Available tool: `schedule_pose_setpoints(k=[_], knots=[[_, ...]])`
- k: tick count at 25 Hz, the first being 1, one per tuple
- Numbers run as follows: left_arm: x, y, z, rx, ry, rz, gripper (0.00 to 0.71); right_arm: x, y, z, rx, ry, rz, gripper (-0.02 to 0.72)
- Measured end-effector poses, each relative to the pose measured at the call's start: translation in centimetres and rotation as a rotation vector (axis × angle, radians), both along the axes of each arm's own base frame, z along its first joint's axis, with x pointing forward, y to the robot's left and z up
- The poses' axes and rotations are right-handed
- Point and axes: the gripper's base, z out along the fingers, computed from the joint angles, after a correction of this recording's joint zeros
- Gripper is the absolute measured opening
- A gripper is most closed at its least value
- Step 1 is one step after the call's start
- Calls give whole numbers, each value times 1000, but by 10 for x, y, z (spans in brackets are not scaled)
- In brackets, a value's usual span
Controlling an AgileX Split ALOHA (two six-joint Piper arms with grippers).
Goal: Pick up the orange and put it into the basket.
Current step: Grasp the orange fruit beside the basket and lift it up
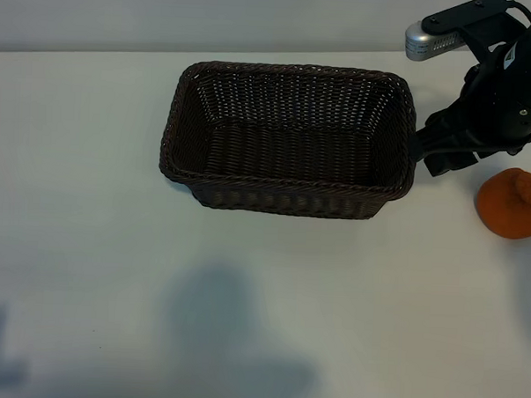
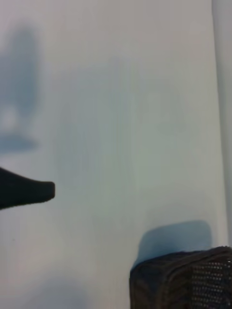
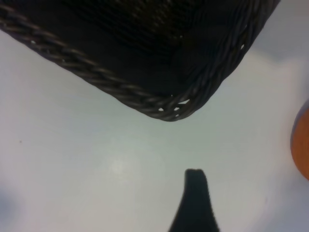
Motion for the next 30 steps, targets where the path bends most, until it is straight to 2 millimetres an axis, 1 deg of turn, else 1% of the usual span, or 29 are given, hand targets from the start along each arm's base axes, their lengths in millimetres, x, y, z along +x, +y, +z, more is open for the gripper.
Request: schedule_pose_setpoints(k=[3, 6, 9, 20, 25, 30], knots=[[-5, 1, -17, 1, 2, 13, 596, 0, 0, 0, 0, 0, 0, 535], [-4, 4, -38, 11, 58, 46, 596, 0, 0, 0, 0, 0, 0, 535], [-1, 6, -50, 9, 108, 71, 596, 0, 0, 0, 0, 0, 0, 535], [-1, 7, -51, -6, 120, 82, 595, 0, 0, 0, 0, -2, 0, 535], [-1, 6, -51, -8, 119, 82, 595, 3, 0, 1, 4, -33, -10, 535], [-1, 4, -51, -33, 117, 65, 595, 7, -7, 2, -62, -79, -60, 535]])
